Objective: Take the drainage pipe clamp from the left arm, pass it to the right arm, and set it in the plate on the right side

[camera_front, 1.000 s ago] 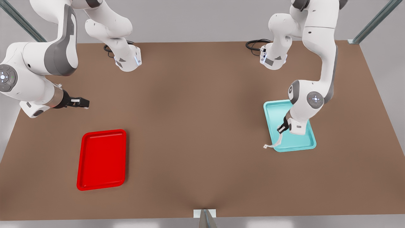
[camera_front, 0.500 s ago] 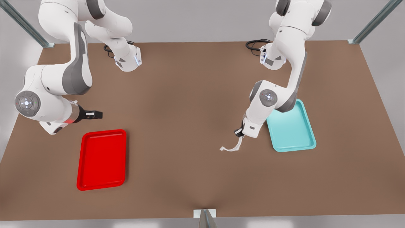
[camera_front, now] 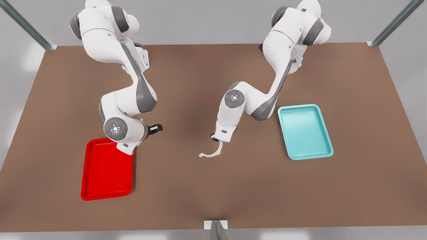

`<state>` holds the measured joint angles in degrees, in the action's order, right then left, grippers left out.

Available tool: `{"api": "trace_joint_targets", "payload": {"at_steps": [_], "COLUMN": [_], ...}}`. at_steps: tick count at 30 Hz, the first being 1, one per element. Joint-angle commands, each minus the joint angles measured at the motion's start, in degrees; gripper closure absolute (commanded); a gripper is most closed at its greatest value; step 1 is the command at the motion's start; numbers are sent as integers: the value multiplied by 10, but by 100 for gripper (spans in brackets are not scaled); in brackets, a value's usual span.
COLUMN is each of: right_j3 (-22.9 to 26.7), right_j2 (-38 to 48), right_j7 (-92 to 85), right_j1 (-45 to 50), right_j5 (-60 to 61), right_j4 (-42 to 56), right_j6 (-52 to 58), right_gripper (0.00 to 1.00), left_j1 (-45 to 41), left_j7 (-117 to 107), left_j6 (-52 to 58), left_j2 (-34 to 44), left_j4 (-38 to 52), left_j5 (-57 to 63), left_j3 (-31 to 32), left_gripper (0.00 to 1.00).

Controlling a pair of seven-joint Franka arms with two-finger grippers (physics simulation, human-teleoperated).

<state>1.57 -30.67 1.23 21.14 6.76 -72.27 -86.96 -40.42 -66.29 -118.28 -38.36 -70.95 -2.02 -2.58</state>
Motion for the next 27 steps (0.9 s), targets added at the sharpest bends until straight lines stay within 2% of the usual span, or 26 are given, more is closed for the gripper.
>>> {"api": "trace_joint_targets", "payload": {"at_steps": [1, 8, 14, 22, 27], "right_j3": [0, -12, -46, -47, -46], "right_j2": [-22, -66, -95, -119, -134], "right_j7": [-118, -310, -335, -339, -400], "right_j1": [7, 29, 41, 78, 76], "right_j5": [10, 10, 9, 10, 8], "right_j4": [20, 36, 35, 35, 36], "right_j6": [-31, -106, -188, -291, -342], "right_gripper": [0, 0, 0, 0, 0], "left_j1": [-2, -23, -23, -23, -28], "left_j7": [-186, -186, -198, -200, -207], "left_j6": [36, 23, 22, 22, 22], "left_j2": [-3, -6, -12, -12, -12], "left_j4": [6, 8, 19, 19, 20], "left_j5": [5, 83, 91, 91, 91], "left_j3": [-1, 0, 1, 1, 2], "left_gripper": [79, 79, 79, 79, 79]}}
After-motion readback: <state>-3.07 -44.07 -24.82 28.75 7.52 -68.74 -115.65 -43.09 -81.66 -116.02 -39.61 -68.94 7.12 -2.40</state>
